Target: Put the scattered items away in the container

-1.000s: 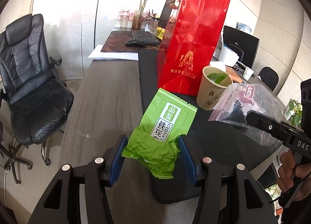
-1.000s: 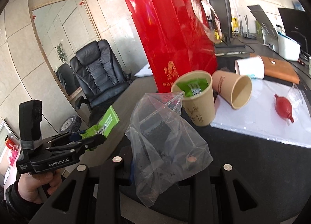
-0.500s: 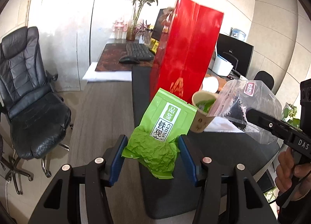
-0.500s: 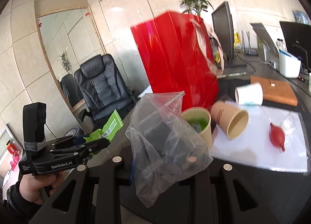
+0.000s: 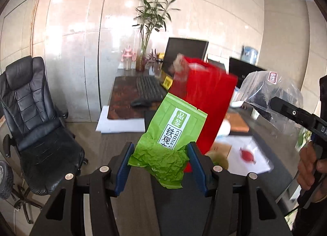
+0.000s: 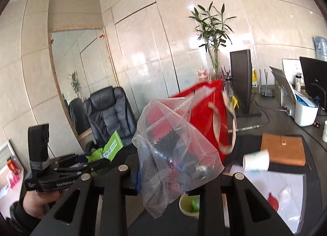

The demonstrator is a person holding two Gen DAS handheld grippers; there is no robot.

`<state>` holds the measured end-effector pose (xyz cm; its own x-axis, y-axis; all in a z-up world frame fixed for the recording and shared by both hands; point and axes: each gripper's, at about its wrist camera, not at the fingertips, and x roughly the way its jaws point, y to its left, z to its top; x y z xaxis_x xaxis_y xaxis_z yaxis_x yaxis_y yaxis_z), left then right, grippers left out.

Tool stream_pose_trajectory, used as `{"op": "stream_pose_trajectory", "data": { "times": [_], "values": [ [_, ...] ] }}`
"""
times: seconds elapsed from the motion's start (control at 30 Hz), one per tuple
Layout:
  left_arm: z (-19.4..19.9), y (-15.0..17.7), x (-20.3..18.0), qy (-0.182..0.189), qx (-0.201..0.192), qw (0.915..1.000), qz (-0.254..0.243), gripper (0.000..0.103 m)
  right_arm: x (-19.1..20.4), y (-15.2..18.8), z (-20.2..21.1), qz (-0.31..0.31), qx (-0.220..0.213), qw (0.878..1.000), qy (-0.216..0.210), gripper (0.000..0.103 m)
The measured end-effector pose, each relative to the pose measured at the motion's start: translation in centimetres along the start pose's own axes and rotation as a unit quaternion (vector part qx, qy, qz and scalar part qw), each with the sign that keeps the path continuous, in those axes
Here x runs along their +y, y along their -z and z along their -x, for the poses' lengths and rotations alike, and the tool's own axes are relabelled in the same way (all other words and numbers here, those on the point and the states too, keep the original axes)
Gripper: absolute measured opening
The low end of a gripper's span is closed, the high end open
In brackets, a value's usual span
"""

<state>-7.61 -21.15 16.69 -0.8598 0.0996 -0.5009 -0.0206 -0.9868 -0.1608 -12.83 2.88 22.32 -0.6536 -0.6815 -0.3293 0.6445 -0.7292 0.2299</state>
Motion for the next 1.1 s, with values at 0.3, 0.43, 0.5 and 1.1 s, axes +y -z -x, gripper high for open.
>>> {"op": "stream_pose_trajectory", "data": {
  "times": [0.3, 0.43, 0.5, 1.1],
  "values": [
    [-0.7, -8.0, -0.9, 0.025, -0.017, 0.9992, -0.024, 0.058, -1.2, -7.8, -3.9, 0.055, -0.005, 0.997, 0.055, 0.031],
    [-2.9, -11.6, -2.5, 0.040, -0.007, 0.9982, -0.044, 0.058, -2.4, -10.5, -8.5, 0.071, 0.032, 0.994, 0.074, 0.031],
    [-3.8, -12.6, -3.7, 0.051, 0.000, 0.9974, -0.052, 0.058, -3.3, -11.0, -9.9, 0.059, 0.040, 0.995, 0.068, 0.031],
    [-10.9, -15.1, -9.6, 0.062, 0.057, 0.9919, -0.095, 0.058, -5.5, -14.0, -15.4, 0.070, 0.090, 0.991, 0.069, 0.031]
  ]
}}
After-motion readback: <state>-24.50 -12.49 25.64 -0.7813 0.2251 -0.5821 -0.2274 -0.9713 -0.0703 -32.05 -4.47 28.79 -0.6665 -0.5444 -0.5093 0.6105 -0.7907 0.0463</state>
